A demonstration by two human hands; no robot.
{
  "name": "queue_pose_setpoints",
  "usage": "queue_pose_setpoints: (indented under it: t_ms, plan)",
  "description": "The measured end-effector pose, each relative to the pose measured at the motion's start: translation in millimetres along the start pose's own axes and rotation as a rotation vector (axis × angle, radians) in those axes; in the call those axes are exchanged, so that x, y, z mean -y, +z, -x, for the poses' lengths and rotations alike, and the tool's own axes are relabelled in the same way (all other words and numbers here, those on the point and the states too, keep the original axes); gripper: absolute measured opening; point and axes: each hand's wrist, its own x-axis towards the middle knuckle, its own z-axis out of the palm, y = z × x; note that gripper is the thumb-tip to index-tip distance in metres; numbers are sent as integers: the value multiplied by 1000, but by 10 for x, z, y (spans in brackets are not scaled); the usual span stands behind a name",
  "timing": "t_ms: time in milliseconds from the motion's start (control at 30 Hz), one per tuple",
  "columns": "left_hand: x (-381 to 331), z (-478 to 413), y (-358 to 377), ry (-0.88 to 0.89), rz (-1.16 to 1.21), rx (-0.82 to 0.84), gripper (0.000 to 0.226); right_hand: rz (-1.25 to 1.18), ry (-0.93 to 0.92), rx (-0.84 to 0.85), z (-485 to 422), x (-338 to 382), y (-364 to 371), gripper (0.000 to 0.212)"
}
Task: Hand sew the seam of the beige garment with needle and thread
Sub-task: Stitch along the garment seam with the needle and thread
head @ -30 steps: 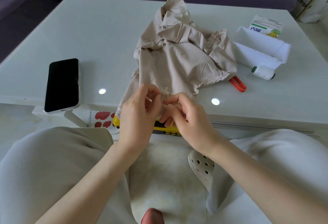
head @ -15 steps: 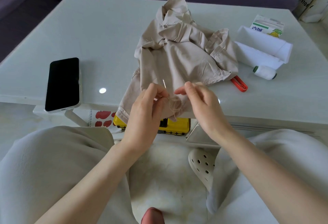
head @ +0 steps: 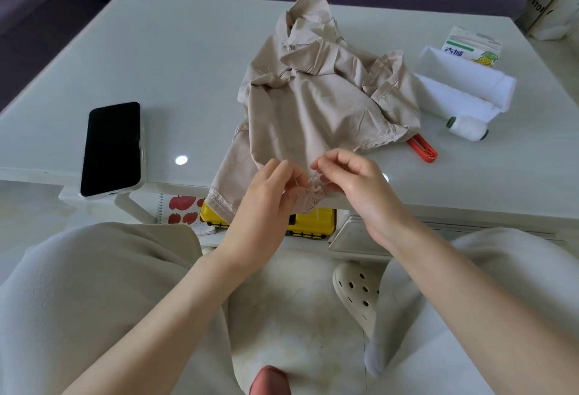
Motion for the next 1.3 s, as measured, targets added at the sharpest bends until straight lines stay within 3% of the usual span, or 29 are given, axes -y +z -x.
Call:
queue_pose_setpoints:
  t_ms: [167, 333, 533, 900, 1033, 1167, 1233, 1300]
  plan:
    - [23, 13, 14, -51, 12, 20, 24, -69, -15, -180, -111, -62, -103, 24]
    - [-26, 32, -5, -38, 78, 29, 23, 67, -129, -362, -211, -160, -247, 23]
    - [-29, 55, -64, -49, 202, 118, 14, 129, -207, -423, -201, -246, -325, 25]
    - [14, 89, -125, -39, 65, 252, 20, 274, -185, -500, -77, -422, -508, 25]
    - [44, 105, -124, -63, -1, 280, 26, 96, -159, -388, 26, -374, -501, 26]
    - [51, 114, -117, -86, -29, 296, 28, -401, -89, -58, 187, -237, -449, 25]
    - [66, 112, -111, -89, -33, 290, 28, -383, -27, 60, 255, -182, -443, 24]
    - [76, 102, -105, -95, -6, 284, 28, -200, 7, 120, 287, -202, -416, 23]
